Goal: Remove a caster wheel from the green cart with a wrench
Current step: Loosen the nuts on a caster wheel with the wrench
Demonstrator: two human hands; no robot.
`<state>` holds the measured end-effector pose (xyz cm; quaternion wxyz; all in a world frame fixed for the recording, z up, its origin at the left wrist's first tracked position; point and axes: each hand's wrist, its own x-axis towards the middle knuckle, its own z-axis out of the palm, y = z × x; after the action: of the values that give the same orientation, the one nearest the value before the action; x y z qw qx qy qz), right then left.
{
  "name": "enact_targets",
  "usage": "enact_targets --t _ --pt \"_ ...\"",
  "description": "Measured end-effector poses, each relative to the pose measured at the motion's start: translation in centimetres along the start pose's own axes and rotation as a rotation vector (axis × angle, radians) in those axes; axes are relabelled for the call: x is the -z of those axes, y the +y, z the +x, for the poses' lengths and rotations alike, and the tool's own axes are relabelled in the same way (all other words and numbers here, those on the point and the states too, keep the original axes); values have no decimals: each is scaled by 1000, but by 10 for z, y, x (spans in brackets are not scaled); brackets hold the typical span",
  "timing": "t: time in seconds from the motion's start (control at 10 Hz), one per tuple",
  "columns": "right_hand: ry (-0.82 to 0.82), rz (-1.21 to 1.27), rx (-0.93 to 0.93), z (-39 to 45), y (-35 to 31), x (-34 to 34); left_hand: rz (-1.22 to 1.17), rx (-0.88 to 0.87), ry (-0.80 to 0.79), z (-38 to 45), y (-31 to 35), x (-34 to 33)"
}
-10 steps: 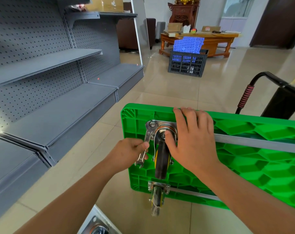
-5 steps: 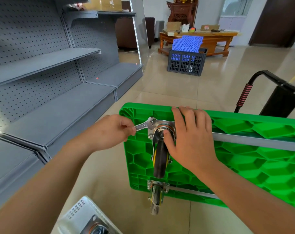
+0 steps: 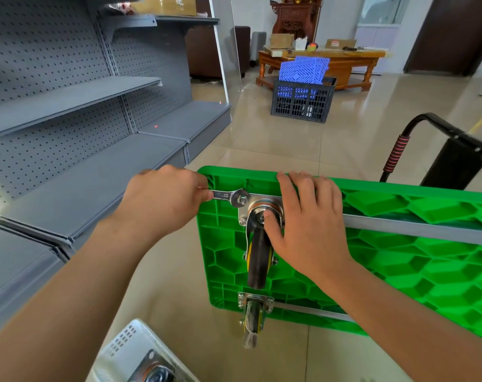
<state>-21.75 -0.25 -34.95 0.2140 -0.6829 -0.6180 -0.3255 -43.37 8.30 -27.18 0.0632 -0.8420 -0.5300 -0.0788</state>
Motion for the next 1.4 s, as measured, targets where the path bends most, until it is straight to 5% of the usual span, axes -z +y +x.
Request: enact_targets --t 0.2,0.4,0.6,1.0,1.2,1.4 --pt "1 0 0 0 0 -1 67 -50 84 1 -2 -17" --pt "20 3 -4 0 -1 -1 170 -134 343 7 -2 -23" --pt "15 -4 1 0 0 -1 131 -81 370 6 6 -26" --pt "15 -10 -4 0 -1 -2 -74 106 -79 -9 9 -35" --pt "17 -4 -8 0 -1 -2 -182 117 -127 -6 9 -53" --pt "32 -5 -9 0 -2 -2 -751 87 -262 -17 26 -87"
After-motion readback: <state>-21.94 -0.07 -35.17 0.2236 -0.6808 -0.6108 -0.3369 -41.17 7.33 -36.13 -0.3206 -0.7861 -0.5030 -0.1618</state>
